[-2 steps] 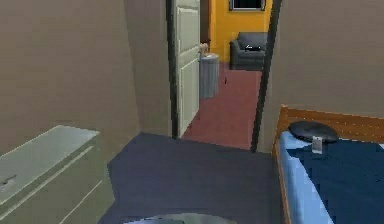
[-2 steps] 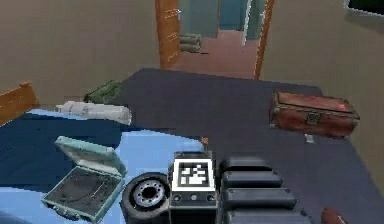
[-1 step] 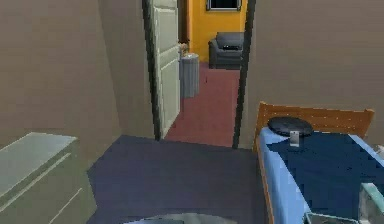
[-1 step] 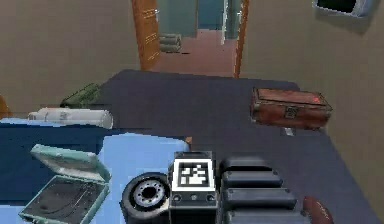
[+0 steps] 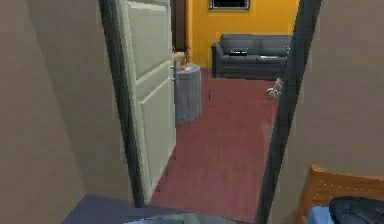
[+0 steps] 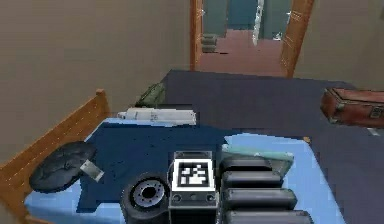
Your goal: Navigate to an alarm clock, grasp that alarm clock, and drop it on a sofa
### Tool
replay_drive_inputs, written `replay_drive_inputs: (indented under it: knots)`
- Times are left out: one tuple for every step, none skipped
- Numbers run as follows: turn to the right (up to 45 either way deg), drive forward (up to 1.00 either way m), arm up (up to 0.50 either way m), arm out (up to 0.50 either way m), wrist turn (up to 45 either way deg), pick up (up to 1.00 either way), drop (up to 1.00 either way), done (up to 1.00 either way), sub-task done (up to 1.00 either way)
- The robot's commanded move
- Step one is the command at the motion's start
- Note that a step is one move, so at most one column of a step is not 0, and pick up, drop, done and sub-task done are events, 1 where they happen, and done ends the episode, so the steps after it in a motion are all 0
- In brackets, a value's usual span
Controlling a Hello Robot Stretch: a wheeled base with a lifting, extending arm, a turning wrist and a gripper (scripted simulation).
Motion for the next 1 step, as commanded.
replay_drive_inputs:
  knots:
    - [3.0, 0.0, 0.0, 0.0, 0.0, 0.0, 0.0, 0.0, 0.0]
